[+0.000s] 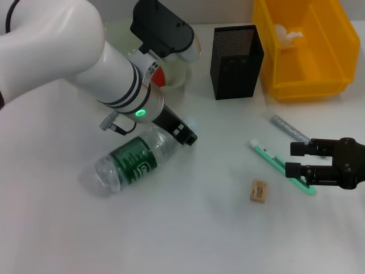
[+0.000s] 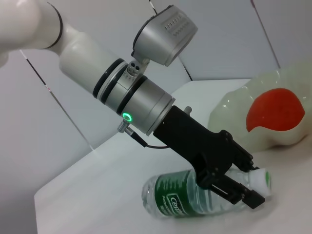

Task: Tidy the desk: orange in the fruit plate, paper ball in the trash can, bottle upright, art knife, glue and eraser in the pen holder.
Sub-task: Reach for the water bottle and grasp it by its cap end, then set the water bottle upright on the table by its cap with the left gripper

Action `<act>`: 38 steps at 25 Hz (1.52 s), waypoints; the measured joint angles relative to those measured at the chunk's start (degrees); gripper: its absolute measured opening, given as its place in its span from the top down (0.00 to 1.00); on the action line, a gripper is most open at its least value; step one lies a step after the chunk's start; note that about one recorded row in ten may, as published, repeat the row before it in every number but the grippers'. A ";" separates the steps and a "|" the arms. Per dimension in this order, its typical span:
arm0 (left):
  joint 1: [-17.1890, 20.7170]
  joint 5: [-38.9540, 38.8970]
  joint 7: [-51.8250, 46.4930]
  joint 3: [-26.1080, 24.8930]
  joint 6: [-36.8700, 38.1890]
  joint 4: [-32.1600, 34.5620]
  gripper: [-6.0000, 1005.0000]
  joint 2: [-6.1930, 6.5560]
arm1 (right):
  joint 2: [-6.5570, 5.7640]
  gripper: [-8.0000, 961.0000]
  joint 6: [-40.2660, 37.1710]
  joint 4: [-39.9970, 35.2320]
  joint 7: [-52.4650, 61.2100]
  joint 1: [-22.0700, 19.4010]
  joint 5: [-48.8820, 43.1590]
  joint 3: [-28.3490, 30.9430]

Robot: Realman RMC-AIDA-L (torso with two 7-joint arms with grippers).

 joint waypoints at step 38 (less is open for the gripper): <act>28.64 -82.91 84.71 -16.14 11.63 -6.94 0.56 0.60 | 0.76 0.25 0.76 3.43 -2.05 -1.39 2.28 1.62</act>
